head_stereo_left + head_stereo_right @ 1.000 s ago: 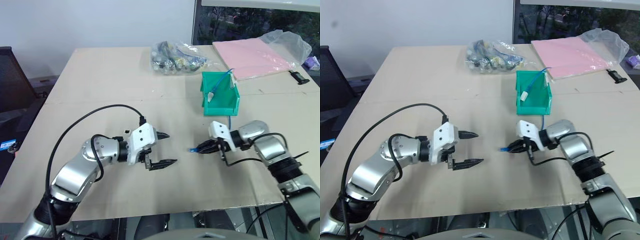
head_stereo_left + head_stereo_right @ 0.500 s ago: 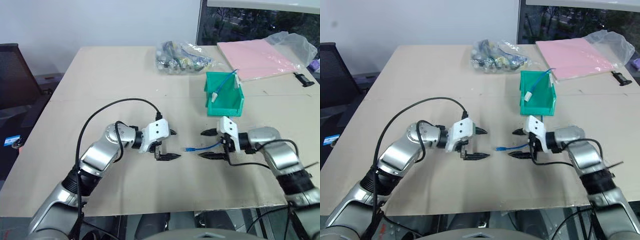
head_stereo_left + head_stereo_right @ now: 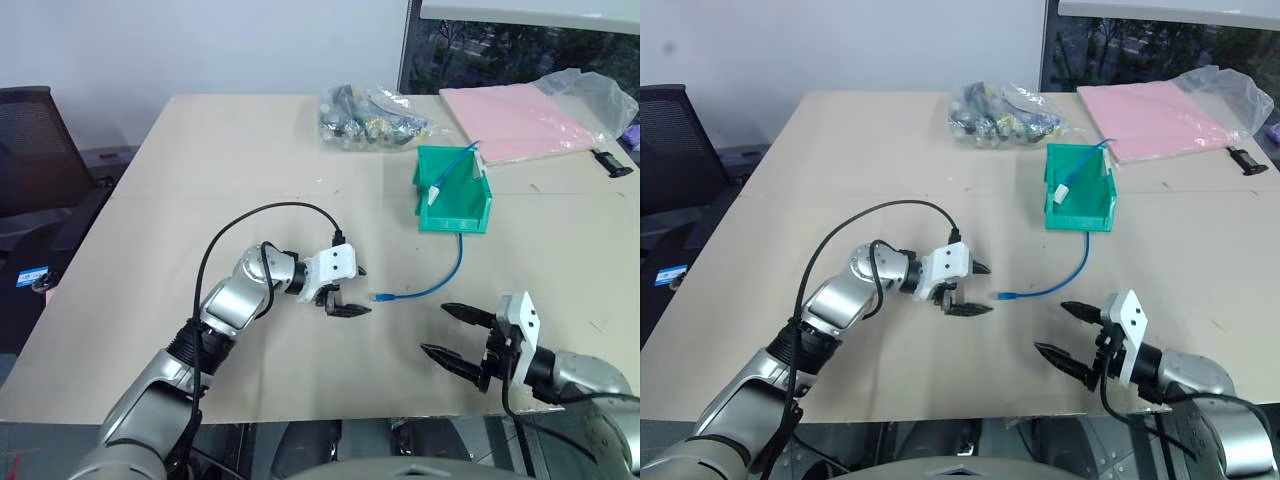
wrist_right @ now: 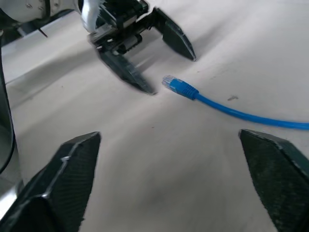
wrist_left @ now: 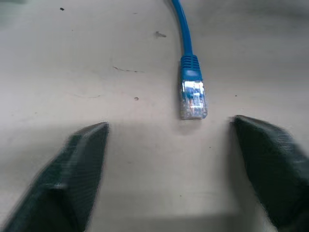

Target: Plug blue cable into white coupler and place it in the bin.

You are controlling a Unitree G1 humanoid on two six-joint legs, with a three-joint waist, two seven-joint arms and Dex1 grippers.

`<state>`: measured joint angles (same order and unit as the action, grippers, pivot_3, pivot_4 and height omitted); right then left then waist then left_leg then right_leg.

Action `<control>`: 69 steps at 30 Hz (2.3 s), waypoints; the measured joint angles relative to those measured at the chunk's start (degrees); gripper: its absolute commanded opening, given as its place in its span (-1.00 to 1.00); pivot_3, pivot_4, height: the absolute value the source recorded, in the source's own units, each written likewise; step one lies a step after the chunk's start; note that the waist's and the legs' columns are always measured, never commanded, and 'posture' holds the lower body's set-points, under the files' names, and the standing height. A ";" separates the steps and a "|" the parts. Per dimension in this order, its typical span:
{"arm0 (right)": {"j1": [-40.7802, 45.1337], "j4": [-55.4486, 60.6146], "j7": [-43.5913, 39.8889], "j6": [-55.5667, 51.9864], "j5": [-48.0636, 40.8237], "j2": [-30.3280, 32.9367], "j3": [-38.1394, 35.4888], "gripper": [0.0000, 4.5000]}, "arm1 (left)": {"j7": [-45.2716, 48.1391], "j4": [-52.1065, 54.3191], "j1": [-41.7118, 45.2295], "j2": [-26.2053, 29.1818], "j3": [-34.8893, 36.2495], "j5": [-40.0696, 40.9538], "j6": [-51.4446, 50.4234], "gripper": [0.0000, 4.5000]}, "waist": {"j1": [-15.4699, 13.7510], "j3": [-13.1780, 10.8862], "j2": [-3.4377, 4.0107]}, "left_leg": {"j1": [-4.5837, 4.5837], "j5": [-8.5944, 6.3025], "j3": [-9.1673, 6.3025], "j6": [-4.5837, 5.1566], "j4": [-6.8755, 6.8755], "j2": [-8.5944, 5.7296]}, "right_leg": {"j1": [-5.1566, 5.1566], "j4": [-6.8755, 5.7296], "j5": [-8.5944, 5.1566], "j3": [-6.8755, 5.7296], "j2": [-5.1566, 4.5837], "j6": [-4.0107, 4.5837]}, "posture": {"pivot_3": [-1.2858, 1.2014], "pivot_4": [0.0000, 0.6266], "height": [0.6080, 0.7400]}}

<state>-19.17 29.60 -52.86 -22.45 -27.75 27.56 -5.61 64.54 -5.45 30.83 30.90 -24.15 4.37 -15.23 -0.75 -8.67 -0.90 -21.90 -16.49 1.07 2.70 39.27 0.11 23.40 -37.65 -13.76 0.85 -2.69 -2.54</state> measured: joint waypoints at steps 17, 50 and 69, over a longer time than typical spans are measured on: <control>0.64 -1.31 -0.12 5.62 -0.57 2.76 0.09 1.00 | 1.41 -0.32 -1.87 -4.04 1.38 1.06 0.51 -0.99 | -0.08 -0.01 -0.02 | -0.07 -0.01 -0.07 0.01 -0.03 0.01 | 0.03 0.04 0.00 -0.08 0.00 0.00 | 0.03 -0.52 1.00; 15.59 0.87 26.95 -21.08 -58.82 -1.00 -3.60 -0.99 | -5.04 13.23 -0.76 -13.52 19.14 46.97 -47.19 -1.00 | 0.14 -0.07 -0.08 | -0.16 -0.01 -0.21 0.00 -0.03 0.07 | 0.07 0.05 0.00 0.05 0.06 0.02 | 0.03 -0.52 1.00; 16.89 -2.65 27.23 -17.73 -54.68 -2.87 -4.72 -1.00 | -25.95 35.31 -20.06 -13.49 22.54 29.09 -22.68 0.98 | 0.53 -0.08 -0.08 | -0.27 -0.01 -0.18 0.00 -0.23 0.11 | 0.17 0.31 0.02 0.13 -0.30 0.03 | 0.03 -0.52 1.00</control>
<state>-2.28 26.95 -25.64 -40.18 -82.43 24.70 -10.33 38.59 29.86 10.77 17.41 -1.60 33.46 -37.92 -0.22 -8.76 -0.98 -22.17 -16.50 0.89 2.69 39.04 0.22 23.57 -37.34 -13.75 0.98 -3.00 -2.51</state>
